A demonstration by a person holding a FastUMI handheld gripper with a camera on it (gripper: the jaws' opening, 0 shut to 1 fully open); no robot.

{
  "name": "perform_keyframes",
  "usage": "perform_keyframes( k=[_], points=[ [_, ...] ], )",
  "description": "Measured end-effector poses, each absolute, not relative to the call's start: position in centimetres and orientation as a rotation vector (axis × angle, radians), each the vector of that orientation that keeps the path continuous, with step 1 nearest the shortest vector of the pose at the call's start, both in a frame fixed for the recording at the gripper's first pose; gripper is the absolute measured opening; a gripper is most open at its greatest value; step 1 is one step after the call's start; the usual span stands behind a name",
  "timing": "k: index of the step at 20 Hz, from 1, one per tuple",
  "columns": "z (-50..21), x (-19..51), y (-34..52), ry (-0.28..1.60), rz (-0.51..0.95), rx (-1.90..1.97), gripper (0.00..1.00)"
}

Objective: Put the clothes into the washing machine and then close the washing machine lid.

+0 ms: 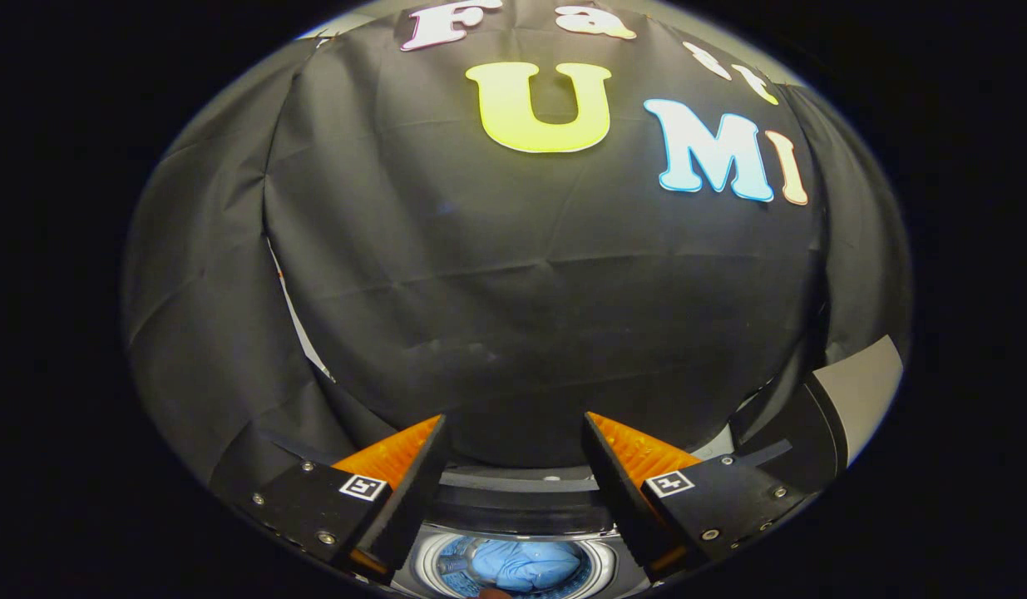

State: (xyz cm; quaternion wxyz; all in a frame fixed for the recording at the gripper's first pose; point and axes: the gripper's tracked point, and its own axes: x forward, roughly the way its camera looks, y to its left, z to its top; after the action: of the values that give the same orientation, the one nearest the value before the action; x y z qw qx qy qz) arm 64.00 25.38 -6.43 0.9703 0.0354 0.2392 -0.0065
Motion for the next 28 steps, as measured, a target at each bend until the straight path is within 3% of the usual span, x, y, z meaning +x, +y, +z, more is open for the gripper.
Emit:
perform_keyframes(
  k=[28],
  points=[
    [-7.9, 54.9, 26.6, 0.399, 0.026, 0.061, 0.97]
  ],
)
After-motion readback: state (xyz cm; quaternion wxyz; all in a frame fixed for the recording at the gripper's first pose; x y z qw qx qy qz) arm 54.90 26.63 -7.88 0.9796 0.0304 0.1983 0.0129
